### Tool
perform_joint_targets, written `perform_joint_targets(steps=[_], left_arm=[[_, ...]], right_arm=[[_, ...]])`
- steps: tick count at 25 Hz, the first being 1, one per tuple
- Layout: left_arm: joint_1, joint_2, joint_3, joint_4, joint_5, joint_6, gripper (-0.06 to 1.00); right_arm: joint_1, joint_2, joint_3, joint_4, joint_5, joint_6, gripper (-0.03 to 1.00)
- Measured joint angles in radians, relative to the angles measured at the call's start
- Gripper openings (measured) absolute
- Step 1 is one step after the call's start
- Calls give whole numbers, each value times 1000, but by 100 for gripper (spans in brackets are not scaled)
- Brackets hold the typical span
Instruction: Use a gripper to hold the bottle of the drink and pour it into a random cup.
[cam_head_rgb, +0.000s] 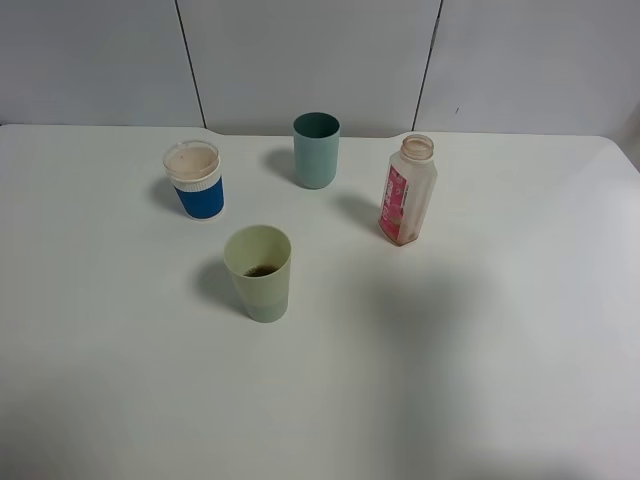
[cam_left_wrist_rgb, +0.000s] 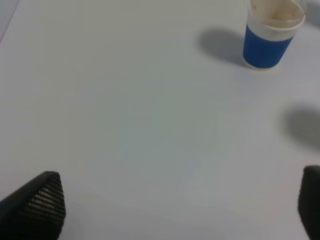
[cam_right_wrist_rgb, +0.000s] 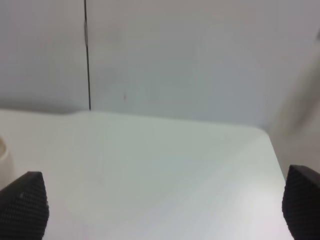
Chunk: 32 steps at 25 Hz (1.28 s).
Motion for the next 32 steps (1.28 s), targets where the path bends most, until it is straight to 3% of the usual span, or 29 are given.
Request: perform_joint_targets(steps=[6,13,32], left_arm=[[0,0,0,0,0,0,93],[0,0,0,0,0,0,93],[0,0,0,0,0,0,93]], right_arm=[[0,-133,0,0,213,31,92],[-2,-301,0,27,334,45,92],[-2,-375,94,56,466,45,90]])
